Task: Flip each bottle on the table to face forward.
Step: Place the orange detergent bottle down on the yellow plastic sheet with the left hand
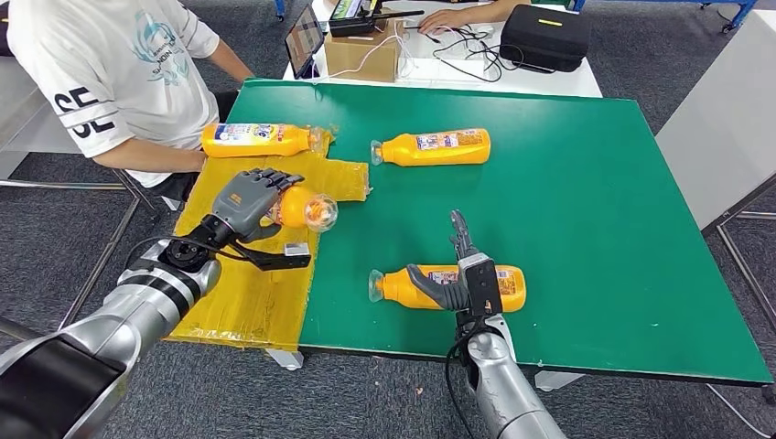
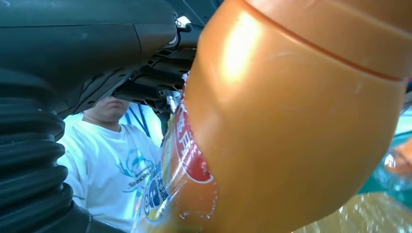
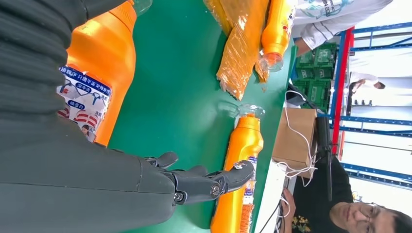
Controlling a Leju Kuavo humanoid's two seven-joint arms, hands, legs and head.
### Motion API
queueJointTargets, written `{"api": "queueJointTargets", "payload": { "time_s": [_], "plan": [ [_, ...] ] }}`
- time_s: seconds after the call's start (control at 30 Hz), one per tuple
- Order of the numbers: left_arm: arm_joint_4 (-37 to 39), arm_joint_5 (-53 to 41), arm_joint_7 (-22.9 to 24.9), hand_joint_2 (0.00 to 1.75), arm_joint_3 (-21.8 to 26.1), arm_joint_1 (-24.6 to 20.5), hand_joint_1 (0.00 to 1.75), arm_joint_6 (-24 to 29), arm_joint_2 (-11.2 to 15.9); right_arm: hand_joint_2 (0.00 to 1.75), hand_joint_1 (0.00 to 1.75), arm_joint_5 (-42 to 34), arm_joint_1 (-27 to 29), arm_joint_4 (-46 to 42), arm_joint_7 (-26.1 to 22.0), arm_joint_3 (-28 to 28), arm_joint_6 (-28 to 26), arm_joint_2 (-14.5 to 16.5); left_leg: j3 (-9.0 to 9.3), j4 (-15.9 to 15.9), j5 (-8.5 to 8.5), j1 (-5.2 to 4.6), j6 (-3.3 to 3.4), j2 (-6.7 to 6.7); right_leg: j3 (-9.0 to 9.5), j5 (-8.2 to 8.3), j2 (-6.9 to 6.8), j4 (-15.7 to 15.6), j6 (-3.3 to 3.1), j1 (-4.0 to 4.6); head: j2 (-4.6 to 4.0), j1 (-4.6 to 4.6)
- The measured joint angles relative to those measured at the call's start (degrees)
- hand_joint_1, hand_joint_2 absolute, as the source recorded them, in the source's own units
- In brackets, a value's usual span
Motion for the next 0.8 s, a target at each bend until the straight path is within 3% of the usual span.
{"api": "queueJointTargets", "payload": {
  "time_s": [0.2, 0.33, 0.8],
  "plan": [
    [1.24, -8.41, 6.26, 1.75, -2.67, -0.35, 1.75, -6.71, -0.27, 1.75, 0.0, 0.59, 1.16, -1.72, 0.88, -0.11, 0.15, -0.01, -0.02, 0.0, 0.0, 0.0, 0.0, 0.02, -0.03, 0.0, 0.01, 0.0, 0.0, 0.0, 0.0, -0.01],
    [2.49, -11.25, 7.97, 1.75, -4.58, -0.63, 1.75, -11.99, -0.3, 1.75, 0.0, 0.74, 1.85, -2.91, 1.51, -0.15, 0.6, -0.01, -0.01, 0.0, 0.0, 0.0, 0.0, 0.03, -0.03, 0.0, 0.01, 0.01, 0.0, 0.01, -0.01, -0.01],
    [5.34, -13.51, 6.68, 1.75, -7.43, -1.77, 1.75, -22.42, -0.44, 1.75, 0.0, 0.76, 2.2, -3.49, 1.95, -0.15, 1.66, 0.08, 0.0, 0.0, 0.0, 0.0, 0.0, 0.04, -0.01, 0.0, 0.01, 0.01, 0.0, 0.0, 0.0, -0.01]
  ]
}}
